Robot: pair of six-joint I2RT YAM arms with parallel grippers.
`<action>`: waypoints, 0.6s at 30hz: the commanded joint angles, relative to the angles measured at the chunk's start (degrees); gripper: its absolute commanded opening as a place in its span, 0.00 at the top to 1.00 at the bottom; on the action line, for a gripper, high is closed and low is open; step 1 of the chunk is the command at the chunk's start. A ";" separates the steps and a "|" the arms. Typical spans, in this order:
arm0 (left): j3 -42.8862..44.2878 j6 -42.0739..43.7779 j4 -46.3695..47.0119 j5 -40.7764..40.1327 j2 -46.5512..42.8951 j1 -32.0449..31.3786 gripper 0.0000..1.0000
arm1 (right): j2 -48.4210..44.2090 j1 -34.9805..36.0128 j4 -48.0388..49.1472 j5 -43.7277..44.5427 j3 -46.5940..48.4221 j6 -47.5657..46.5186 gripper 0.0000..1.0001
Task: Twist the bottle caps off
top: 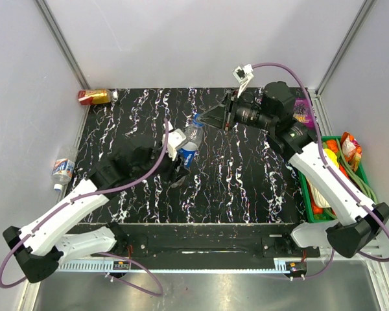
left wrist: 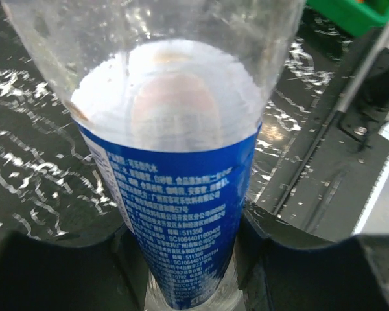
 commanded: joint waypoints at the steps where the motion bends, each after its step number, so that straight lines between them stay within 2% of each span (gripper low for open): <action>1: -0.89 2.19 8.56 18.51 -3.86 2.24 1.00 | -2.58 0.28 4.50 -5.10 -0.45 -3.56 1.00; 8: -1.95 1.76 14.10 36.54 -6.41 5.06 1.00 | -3.10 0.28 9.42 -11.69 -1.77 -3.65 1.00; 18: -1.59 -2.19 19.29 52.10 -5.36 7.17 1.00 | -3.72 0.19 16.54 -19.08 -3.61 -2.51 1.00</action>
